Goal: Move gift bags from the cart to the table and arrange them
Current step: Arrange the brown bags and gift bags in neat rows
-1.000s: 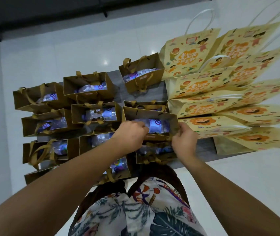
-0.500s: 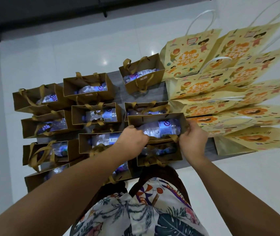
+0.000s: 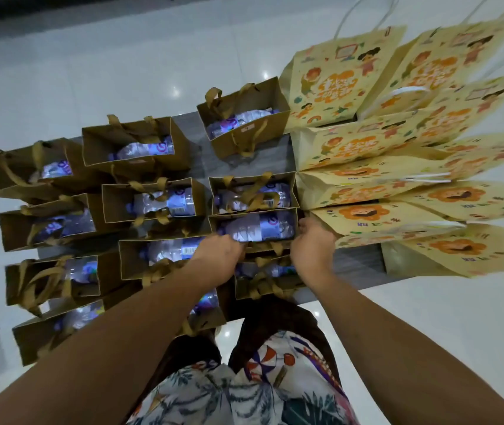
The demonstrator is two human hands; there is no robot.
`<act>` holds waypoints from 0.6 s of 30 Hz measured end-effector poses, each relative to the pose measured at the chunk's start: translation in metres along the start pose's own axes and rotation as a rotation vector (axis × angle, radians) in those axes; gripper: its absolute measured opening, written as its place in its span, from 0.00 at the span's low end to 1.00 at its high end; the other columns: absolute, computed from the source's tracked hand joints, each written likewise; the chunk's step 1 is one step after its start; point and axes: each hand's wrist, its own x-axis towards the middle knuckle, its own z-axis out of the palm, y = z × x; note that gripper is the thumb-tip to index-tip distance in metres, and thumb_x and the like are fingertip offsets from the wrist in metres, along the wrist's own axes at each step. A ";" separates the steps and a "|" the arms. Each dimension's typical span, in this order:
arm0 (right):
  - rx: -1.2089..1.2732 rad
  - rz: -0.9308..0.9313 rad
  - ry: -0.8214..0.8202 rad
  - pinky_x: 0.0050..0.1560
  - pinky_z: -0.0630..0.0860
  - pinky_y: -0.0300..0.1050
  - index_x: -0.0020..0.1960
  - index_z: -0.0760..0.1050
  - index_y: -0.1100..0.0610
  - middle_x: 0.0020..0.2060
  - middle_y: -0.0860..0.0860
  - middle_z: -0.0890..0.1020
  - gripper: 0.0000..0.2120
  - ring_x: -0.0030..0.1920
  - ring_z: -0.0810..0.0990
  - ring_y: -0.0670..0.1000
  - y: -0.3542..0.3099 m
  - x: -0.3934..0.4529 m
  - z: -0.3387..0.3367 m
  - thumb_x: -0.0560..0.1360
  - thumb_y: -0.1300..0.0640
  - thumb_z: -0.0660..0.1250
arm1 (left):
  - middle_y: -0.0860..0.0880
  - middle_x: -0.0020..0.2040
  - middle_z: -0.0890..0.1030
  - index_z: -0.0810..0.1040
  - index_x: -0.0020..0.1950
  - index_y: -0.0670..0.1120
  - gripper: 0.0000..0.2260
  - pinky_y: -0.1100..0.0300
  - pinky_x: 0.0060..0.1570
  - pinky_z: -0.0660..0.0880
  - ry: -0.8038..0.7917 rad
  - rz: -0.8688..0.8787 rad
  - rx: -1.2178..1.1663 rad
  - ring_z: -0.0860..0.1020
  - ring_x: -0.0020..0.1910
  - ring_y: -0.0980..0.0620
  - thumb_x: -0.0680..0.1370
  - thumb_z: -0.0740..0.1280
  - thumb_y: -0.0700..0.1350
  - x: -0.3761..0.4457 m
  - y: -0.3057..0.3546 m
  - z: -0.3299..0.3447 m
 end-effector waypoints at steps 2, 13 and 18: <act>0.040 -0.032 0.041 0.50 0.77 0.49 0.64 0.80 0.57 0.48 0.59 0.84 0.19 0.50 0.81 0.60 -0.006 0.004 0.000 0.77 0.68 0.61 | 0.45 0.52 0.82 0.80 0.57 0.49 0.09 0.52 0.49 0.77 0.119 -0.034 -0.188 0.80 0.52 0.42 0.81 0.62 0.46 0.002 -0.004 0.005; -0.138 0.084 -0.085 0.46 0.69 0.45 0.59 0.78 0.63 0.56 0.61 0.81 0.12 0.57 0.80 0.62 -0.062 0.097 0.013 0.80 0.56 0.65 | 0.40 0.50 0.83 0.82 0.51 0.42 0.15 0.53 0.48 0.77 0.306 -0.726 -0.795 0.80 0.53 0.39 0.80 0.68 0.54 0.063 -0.069 -0.035; -0.166 0.111 -0.035 0.42 0.70 0.46 0.53 0.80 0.63 0.51 0.61 0.82 0.08 0.52 0.81 0.62 -0.070 0.105 0.012 0.78 0.62 0.65 | 0.38 0.50 0.81 0.81 0.49 0.38 0.08 0.54 0.42 0.70 0.384 -0.709 -0.815 0.79 0.49 0.37 0.79 0.65 0.41 0.068 -0.068 -0.035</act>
